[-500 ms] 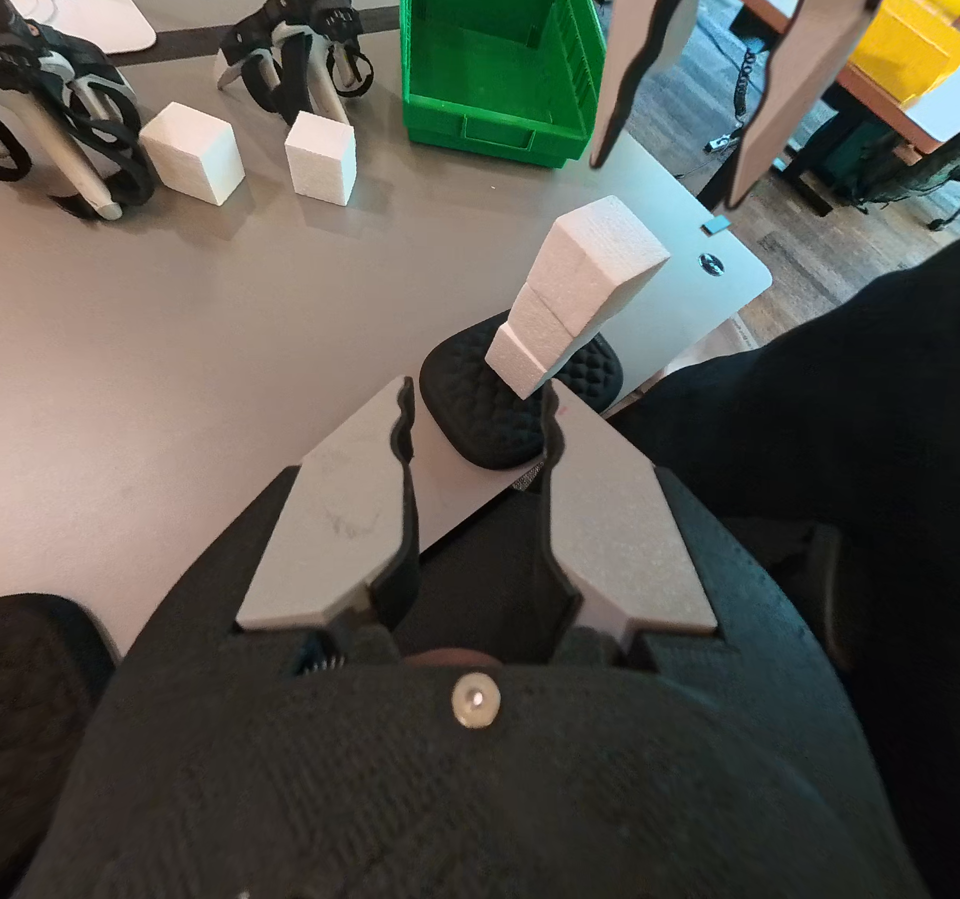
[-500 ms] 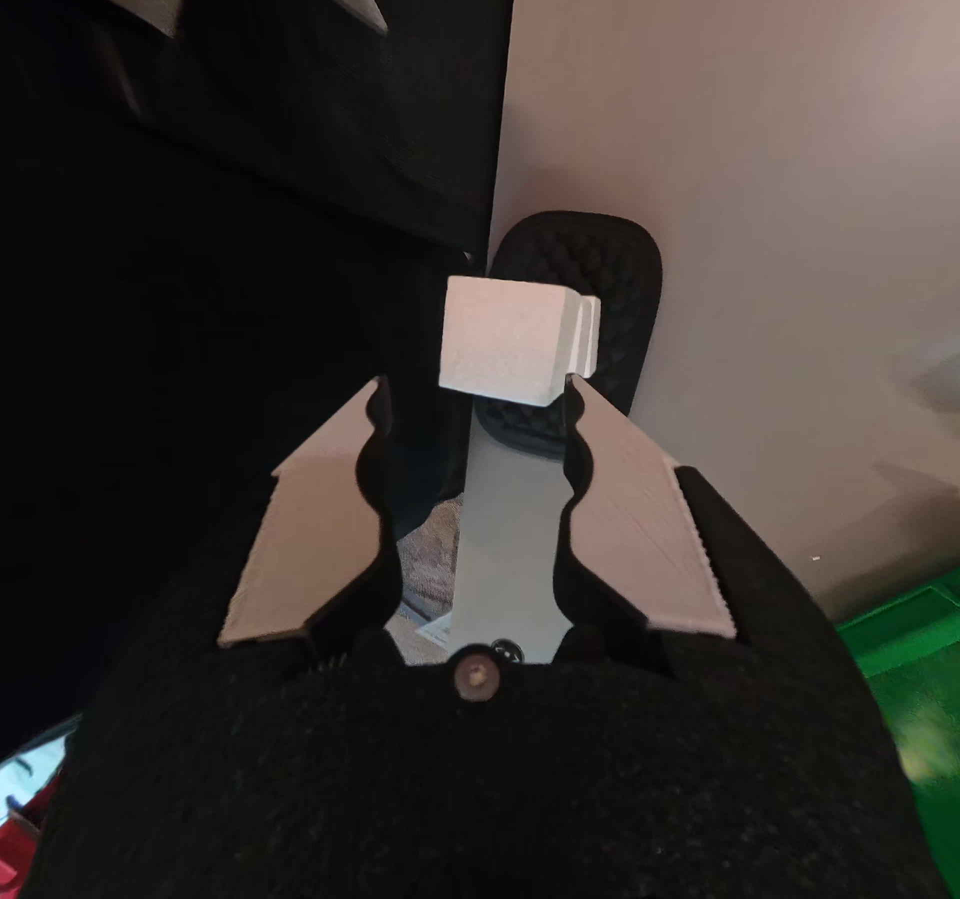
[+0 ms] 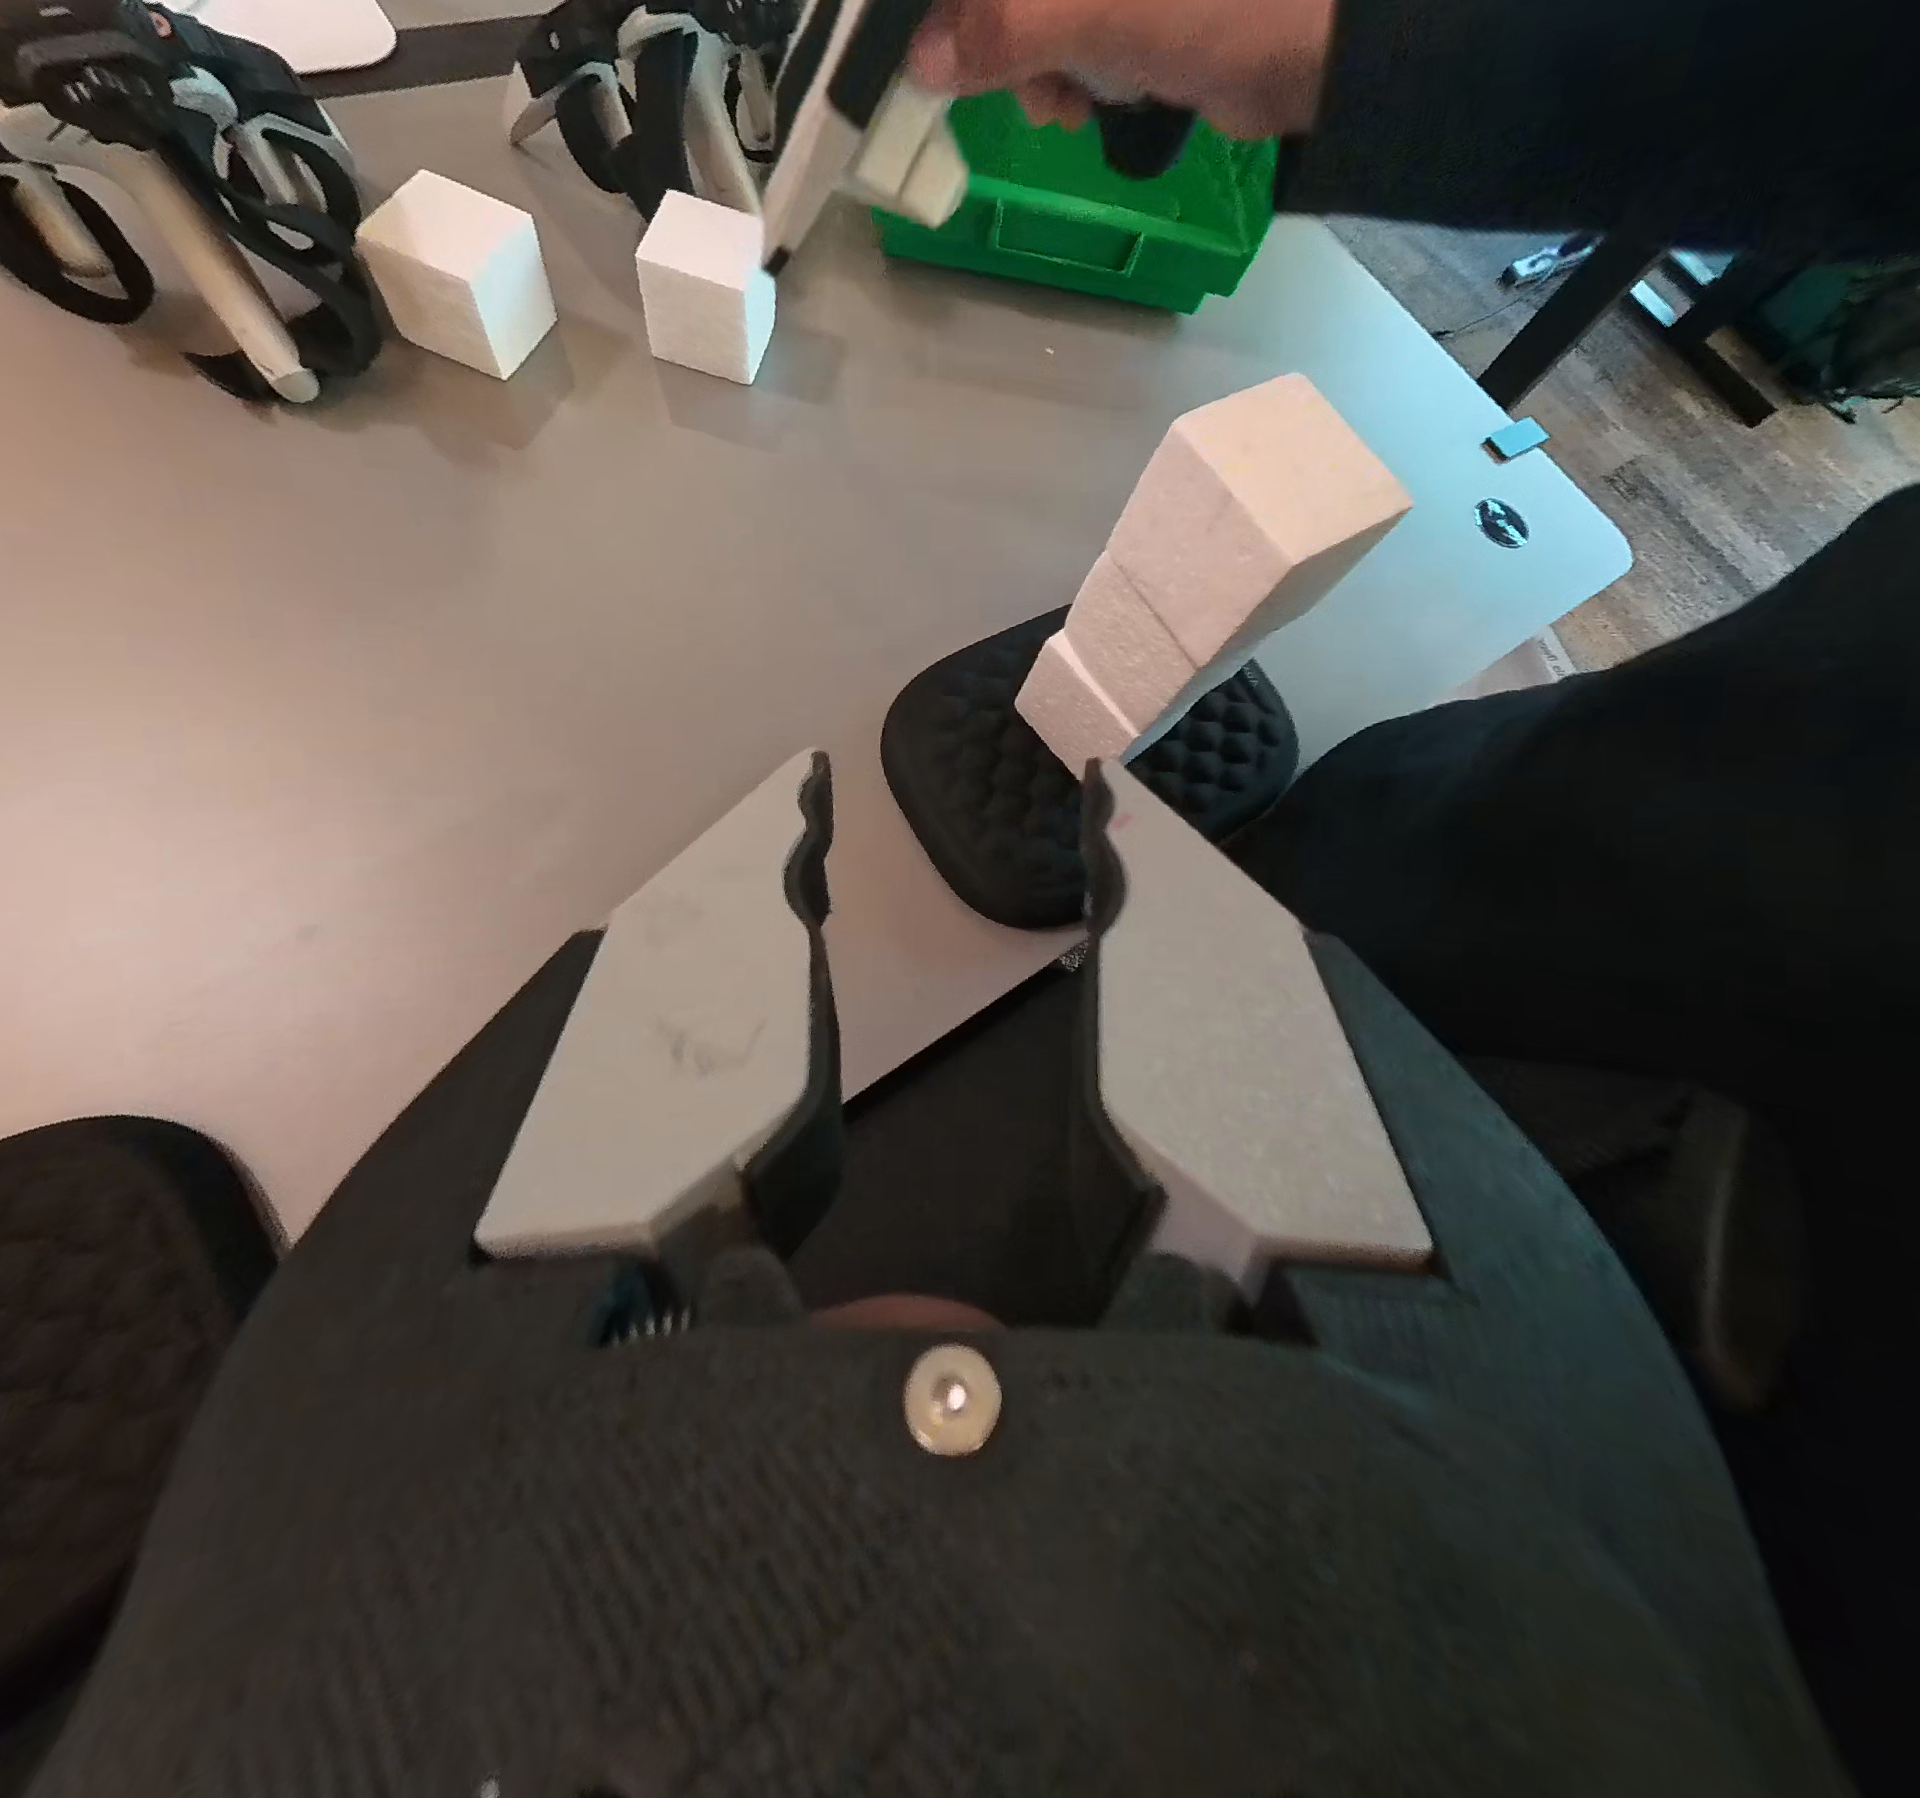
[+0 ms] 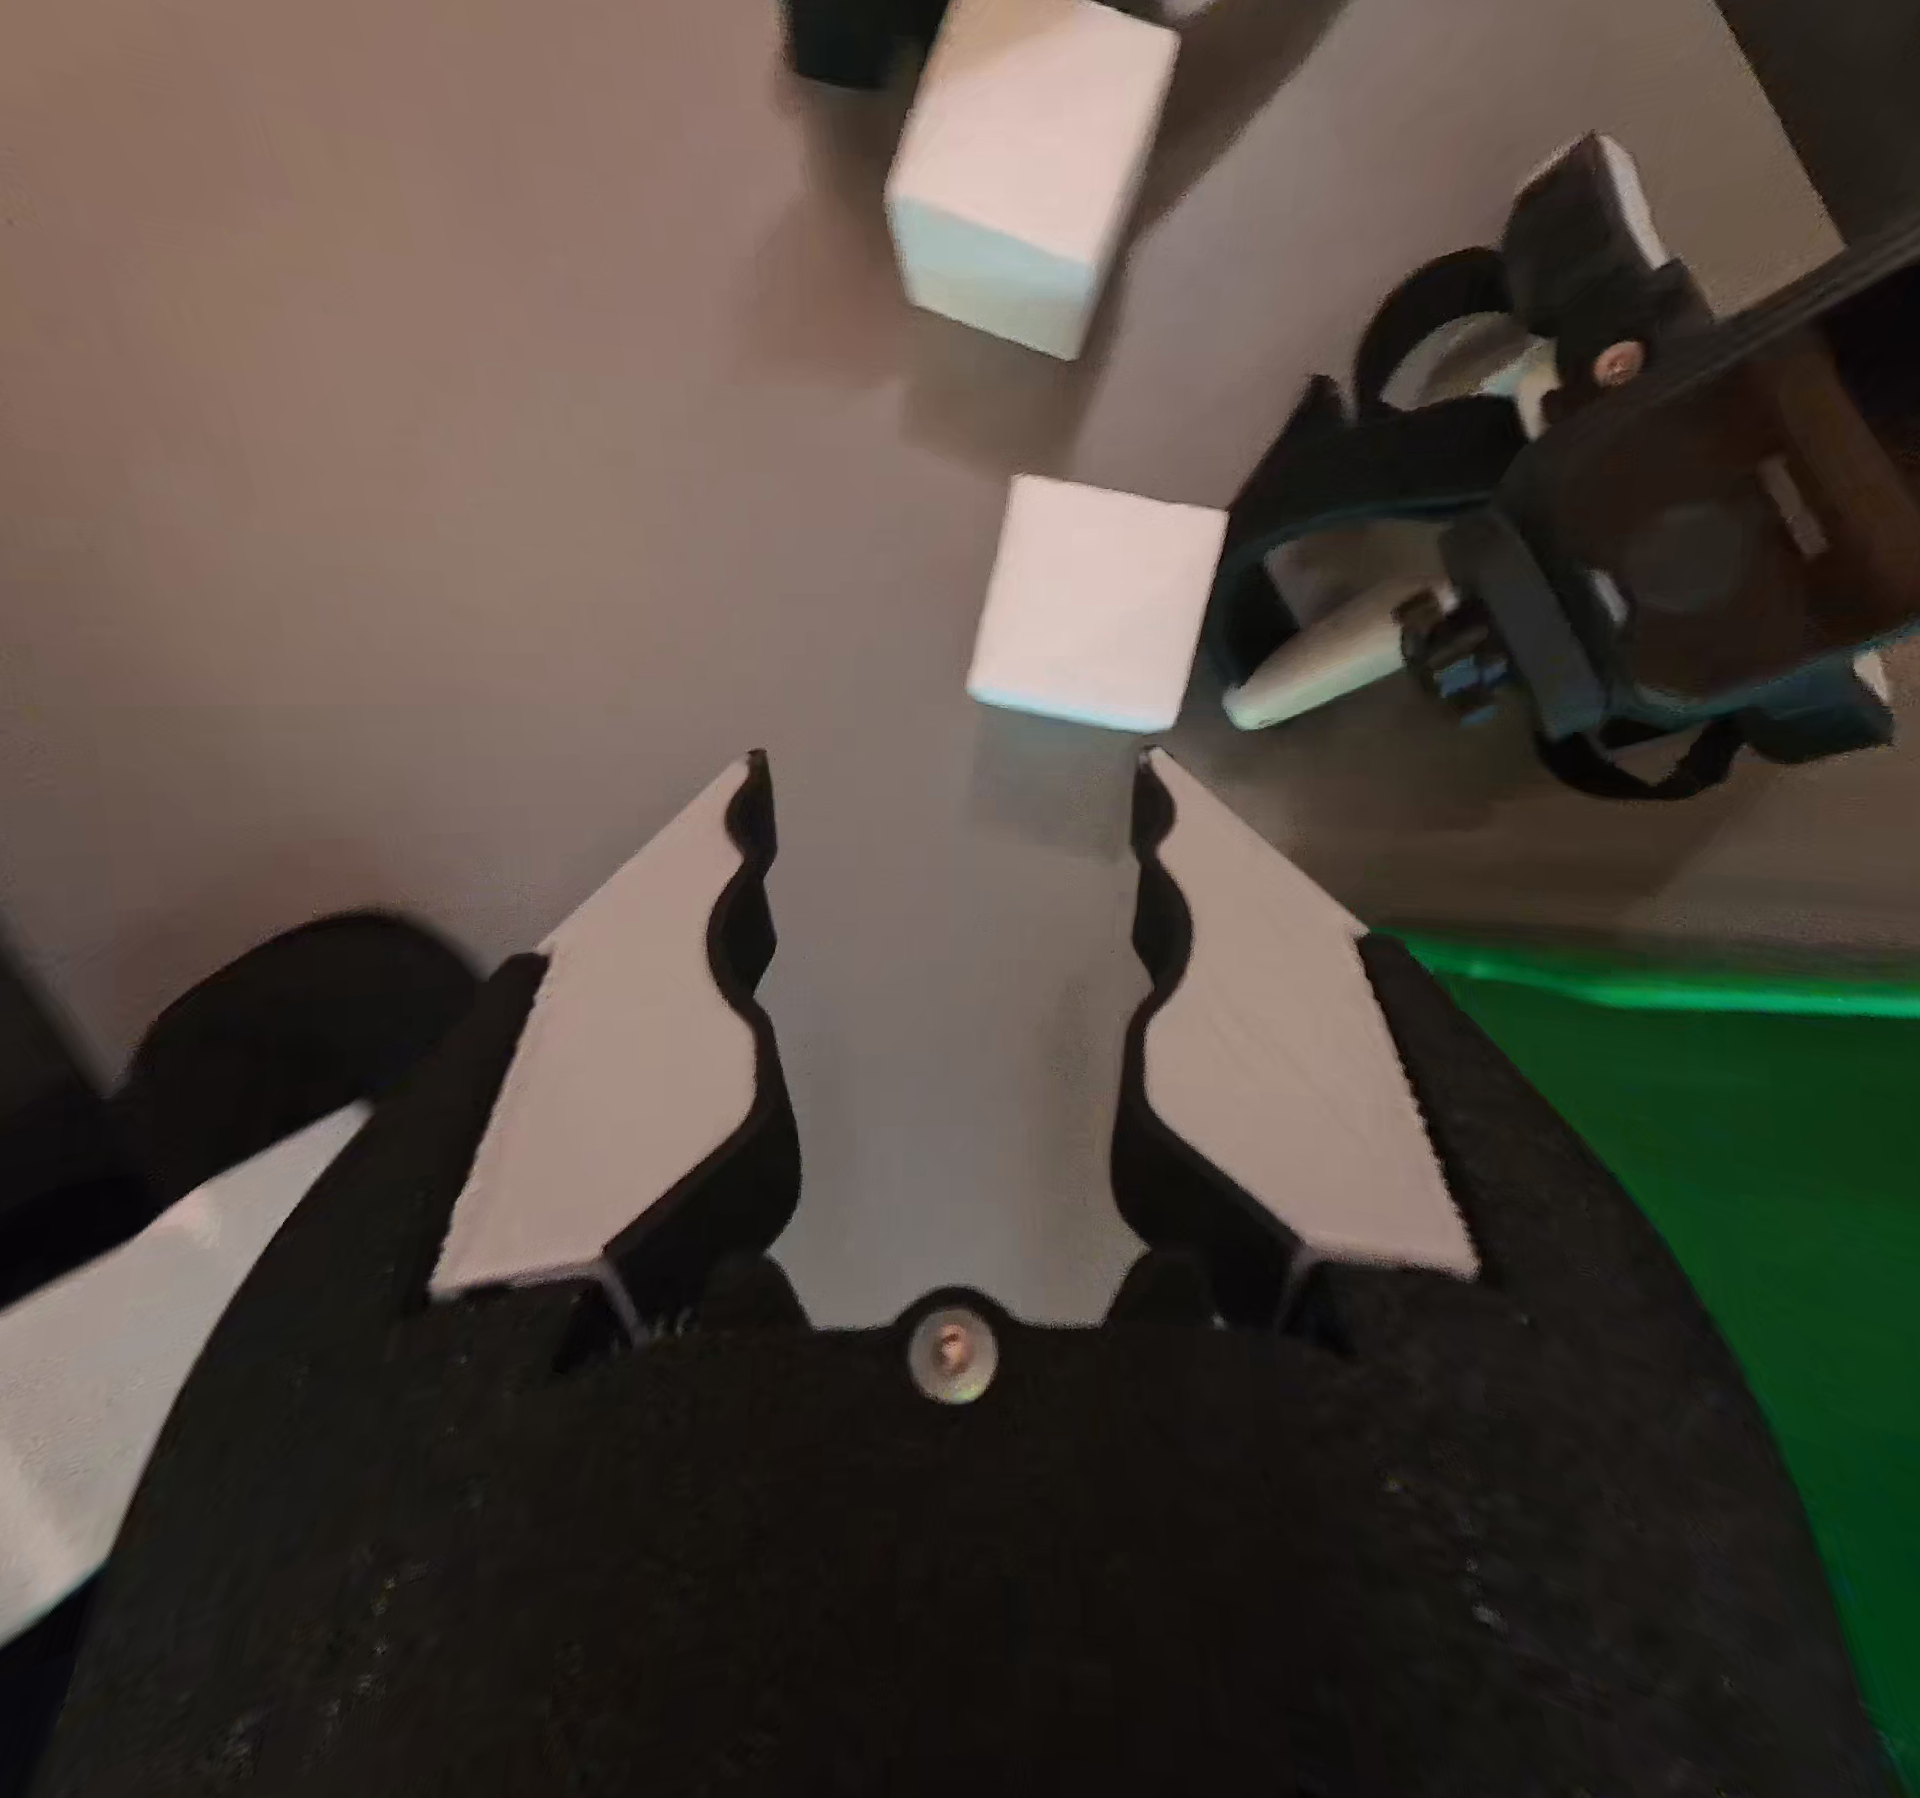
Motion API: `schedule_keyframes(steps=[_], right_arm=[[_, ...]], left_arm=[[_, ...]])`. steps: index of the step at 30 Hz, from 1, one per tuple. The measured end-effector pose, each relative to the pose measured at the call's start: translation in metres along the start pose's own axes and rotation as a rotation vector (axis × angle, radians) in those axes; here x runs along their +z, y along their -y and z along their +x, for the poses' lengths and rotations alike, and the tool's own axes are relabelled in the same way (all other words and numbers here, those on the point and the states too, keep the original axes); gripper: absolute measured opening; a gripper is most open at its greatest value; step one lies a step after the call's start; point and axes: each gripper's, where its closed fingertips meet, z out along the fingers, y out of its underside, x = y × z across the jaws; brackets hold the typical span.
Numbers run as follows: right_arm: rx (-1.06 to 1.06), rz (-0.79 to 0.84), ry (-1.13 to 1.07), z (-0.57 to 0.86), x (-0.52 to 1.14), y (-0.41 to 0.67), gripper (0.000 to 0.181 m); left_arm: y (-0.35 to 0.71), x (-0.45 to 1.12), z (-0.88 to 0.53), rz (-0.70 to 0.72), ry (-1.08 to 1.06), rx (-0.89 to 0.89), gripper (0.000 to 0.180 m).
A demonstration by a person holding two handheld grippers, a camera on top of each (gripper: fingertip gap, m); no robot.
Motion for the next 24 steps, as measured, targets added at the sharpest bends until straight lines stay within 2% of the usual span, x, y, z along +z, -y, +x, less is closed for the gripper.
schedule_keyframes(steps=[2, 5, 9, 11, 13, 15, 19, 24], right_arm=[[0.013, -0.002, -0.071, 0.012, 0.025, 0.004, 0.080], [0.001, -0.023, -0.115, 0.018, 0.051, 0.005, 0.085], [-0.043, -0.120, -0.146, 0.025, 0.076, -0.009, 0.076], [-0.058, -0.125, -0.156, 0.026, 0.078, -0.010, 0.074], [-0.075, -0.125, -0.133, 0.023, 0.075, -0.012, 0.063], [-0.072, -0.128, -0.097, 0.016, 0.071, -0.016, 0.063], [-0.073, -0.069, 0.023, -0.009, 0.047, -0.020, 0.063], [-0.090, 0.099, 0.184, -0.049, -0.031, -0.003, 0.063]], left_arm=[[-0.001, 0.001, -0.001, -0.009, 0.006, -0.006, 0.044], [-0.002, 0.002, -0.002, -0.019, 0.012, -0.012, 0.044], [-0.004, 0.004, -0.003, -0.034, 0.010, -0.016, 0.044], [-0.004, 0.004, -0.002, -0.036, 0.005, -0.017, 0.044], [-0.004, 0.004, -0.002, -0.036, -0.002, -0.020, 0.043], [-0.004, 0.004, -0.001, -0.033, -0.011, -0.021, 0.043], [-0.002, 0.004, 0.000, -0.027, -0.030, -0.023, 0.043], [-0.001, 0.002, 0.003, -0.022, -0.054, -0.017, 0.044]])
